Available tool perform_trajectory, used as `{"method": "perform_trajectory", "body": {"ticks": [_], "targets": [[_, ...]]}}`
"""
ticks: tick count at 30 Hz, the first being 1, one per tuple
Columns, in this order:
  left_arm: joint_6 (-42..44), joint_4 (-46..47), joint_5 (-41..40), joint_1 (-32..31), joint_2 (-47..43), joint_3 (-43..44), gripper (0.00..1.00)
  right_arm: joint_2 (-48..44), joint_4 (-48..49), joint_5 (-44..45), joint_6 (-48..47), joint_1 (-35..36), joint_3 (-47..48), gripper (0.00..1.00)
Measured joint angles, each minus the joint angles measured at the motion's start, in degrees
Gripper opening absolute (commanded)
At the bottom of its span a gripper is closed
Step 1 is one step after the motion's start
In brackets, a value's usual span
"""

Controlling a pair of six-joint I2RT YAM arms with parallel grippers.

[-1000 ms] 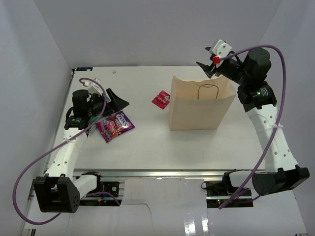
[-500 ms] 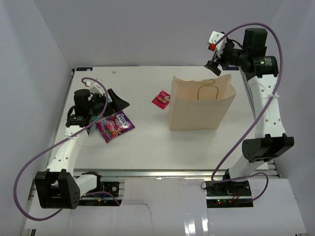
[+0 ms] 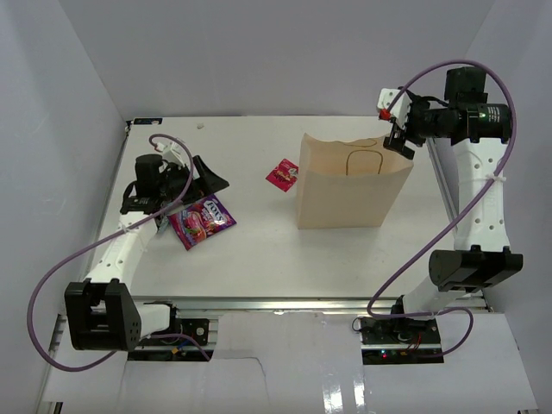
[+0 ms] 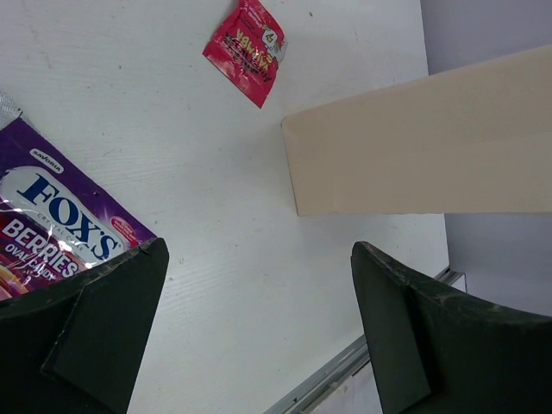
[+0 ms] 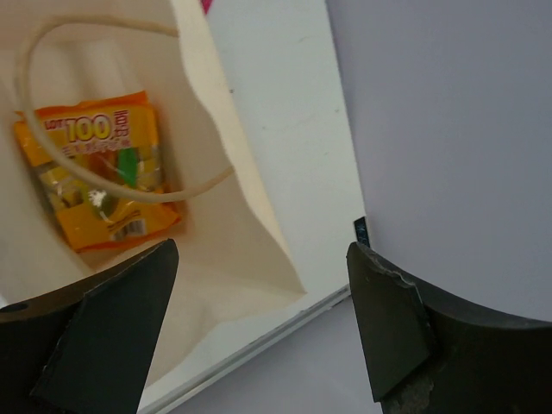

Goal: Place the snacks into the paper bag

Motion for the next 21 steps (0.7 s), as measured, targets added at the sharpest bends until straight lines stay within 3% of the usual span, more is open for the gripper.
{"method": "perform_trajectory", "body": {"ticks": [5,10,16,21], "targets": [[0.2,0.9,0.4,-0.9,3.9,2.0,0.98,-0.7,-5.0,-2.1,-3.1,-0.4,-3.5,0.84],[1.5,2.4,-0.6,-5.2,9.3,6.1,0.98,-0.7,-2.4,-3.3,-1.0,-0.5,-8.1,0.84],[6.1,4.6,-3.2,-11.5,21.3,13.8,0.91,-0.7,16.6,-3.7,13.9,-0.4,-16.7,0.80],[10.8,5.7,-4.8,-12.4,30.6,16.7,0.90,-0.8,31.6,-2.4,26.4,-0.4,-17.5,0.79]]}}
